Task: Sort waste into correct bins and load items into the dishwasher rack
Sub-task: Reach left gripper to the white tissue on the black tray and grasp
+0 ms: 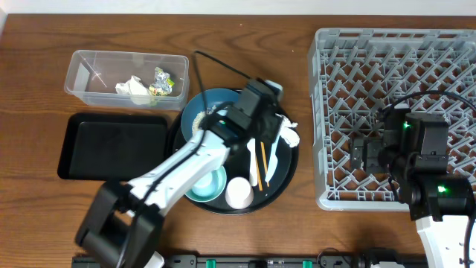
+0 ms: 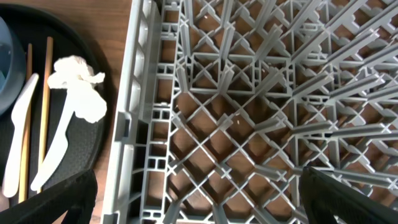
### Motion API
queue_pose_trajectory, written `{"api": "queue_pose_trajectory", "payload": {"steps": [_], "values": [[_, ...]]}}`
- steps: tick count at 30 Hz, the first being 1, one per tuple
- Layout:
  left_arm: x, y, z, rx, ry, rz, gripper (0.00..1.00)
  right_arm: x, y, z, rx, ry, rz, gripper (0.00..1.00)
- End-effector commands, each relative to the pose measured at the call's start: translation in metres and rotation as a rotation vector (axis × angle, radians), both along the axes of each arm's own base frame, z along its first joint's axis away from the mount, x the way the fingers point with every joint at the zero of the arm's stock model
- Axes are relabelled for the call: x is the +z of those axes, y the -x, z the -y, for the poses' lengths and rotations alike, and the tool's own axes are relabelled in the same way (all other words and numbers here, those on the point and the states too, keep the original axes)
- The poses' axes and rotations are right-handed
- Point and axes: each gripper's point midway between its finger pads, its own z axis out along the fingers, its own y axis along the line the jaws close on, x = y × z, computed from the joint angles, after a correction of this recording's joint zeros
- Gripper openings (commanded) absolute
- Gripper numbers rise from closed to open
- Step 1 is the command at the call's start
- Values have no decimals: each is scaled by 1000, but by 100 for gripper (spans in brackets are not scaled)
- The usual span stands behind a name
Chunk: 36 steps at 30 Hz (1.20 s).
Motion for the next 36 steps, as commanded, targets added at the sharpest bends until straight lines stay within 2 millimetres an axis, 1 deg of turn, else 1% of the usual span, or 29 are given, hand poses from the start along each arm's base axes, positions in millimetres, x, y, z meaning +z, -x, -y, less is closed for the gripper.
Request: {"api": "queue_pose_trajectory", "payload": {"steps": [1,4,5,10,16,20,23,25,26,27,28,29,30,31,33,34,36], "values": [[-17,0,10,-46,-30,-3,64,6,-1,1,-11,-12,9,99],[-30,-2,12,-47,-38,-14,66,5,0,1,-11,-12,6,99],[-32,-3,13,-47,-39,-15,68,5,0,1,-11,-12,6,99],[-44,-8,17,-47,-38,-13,71,5,0,1,-11,-12,7,99],[-65,-12,20,-47,-47,-25,71,5,0,1,-11,-12,6,99],[-70,-16,23,-47,-41,-18,69,6,0,1,-11,-12,7,99],[-73,-17,24,-47,-40,-17,52,5,0,1,-11,-12,7,99],[-75,-17,25,-47,-40,-17,50,5,0,1,-11,-12,7,99],[-76,-18,25,-47,-40,-17,47,6,-1,1,-11,-12,7,99],[-76,-18,25,-47,-38,-14,41,6,-1,1,-11,-12,7,99],[-75,-18,25,-47,-37,-13,31,5,0,1,-11,-12,7,99],[-75,-19,26,-47,-36,-12,20,6,-1,1,-11,-12,7,99],[-75,-19,26,-47,-36,-12,12,6,-1,1,-11,-12,7,99],[-75,-19,26,-46,-36,-12,9,6,-1,1,-11,-12,7,99],[-75,-19,26,-46,-36,-12,8,6,0,1,-11,-12,7,99],[-75,-19,26,-47,-36,-13,6,6,-1,1,-11,-12,7,99],[-76,-18,25,-47,-38,-15,6,6,-1,1,-11,-12,7,99]]}}
